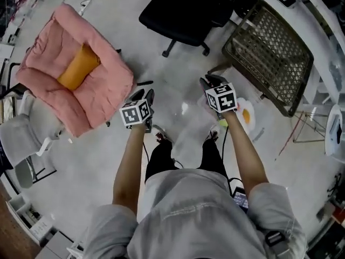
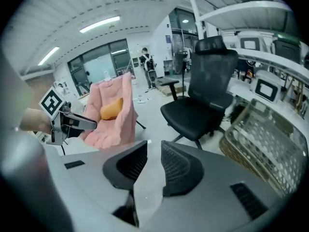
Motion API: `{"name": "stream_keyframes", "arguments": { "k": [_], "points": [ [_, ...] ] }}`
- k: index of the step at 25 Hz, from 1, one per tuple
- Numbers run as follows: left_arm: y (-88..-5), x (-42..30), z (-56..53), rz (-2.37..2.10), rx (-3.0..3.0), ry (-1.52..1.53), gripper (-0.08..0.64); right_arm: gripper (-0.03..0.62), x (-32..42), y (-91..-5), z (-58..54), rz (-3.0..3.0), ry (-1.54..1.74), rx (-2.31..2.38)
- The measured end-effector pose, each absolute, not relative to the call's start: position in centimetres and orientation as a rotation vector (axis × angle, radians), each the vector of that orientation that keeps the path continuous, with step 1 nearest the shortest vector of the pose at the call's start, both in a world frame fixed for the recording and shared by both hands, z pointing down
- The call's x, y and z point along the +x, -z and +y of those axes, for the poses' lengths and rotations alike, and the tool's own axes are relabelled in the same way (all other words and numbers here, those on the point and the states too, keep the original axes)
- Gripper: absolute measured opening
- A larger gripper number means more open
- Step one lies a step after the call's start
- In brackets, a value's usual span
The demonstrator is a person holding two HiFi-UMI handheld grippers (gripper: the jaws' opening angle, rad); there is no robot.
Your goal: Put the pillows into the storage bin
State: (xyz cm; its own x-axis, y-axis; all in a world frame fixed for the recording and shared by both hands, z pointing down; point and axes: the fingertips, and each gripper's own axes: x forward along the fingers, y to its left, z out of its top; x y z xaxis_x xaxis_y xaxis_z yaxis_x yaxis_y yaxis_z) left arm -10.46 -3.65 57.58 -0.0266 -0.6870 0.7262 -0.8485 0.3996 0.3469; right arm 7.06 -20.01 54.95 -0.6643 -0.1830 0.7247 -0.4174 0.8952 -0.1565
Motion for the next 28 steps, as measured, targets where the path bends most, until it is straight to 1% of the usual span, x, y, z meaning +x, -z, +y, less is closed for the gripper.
{"name": "stream_keyframes", "arguments": {
  "k": [3,5,7,8,11,18,20,28],
  "points": [
    [-56.0,-17.0,0.6,-1.838,1.27,-0.162,0.181,0.117,-1.1,-52.7,-17.2,-2.359,-0.32,0.339],
    [-55.0,-21.0,3.2,-1.886,1.222,-0.11,0.181,0.112,-6.1,-51.3,-15.4,-2.396,-0.255,0.286],
    [-54.2,-24.5,6.0,-1.924,1.18,-0.063,0.181,0.091,-10.9,-50.3,-13.4,-2.415,-0.214,0.235],
    [-53.9,-26.2,7.6,-1.941,1.158,-0.048,0.181,0.066,-13.2,-49.9,-12.3,-2.423,-0.203,0.21],
    [-53.4,-31.2,11.8,-1.992,1.088,-0.023,0.178,0.052,-19.6,-49.2,-9.2,-2.442,-0.188,0.137],
    [-53.0,-40.6,19.4,-2.108,0.926,0.07,0.17,0.046,-31.8,-49.1,-4.5,-2.467,-0.171,-0.027],
    [-53.3,-42.8,20.9,-2.133,0.884,0.094,0.17,0.035,-35.2,-49.4,-3.9,-2.465,-0.147,-0.065],
    [-55.9,-52.3,23.3,-2.163,0.768,0.13,0.172,0.032,-47.2,-54.4,-3.1,-2.363,-0.096,-0.171]
  ]
}}
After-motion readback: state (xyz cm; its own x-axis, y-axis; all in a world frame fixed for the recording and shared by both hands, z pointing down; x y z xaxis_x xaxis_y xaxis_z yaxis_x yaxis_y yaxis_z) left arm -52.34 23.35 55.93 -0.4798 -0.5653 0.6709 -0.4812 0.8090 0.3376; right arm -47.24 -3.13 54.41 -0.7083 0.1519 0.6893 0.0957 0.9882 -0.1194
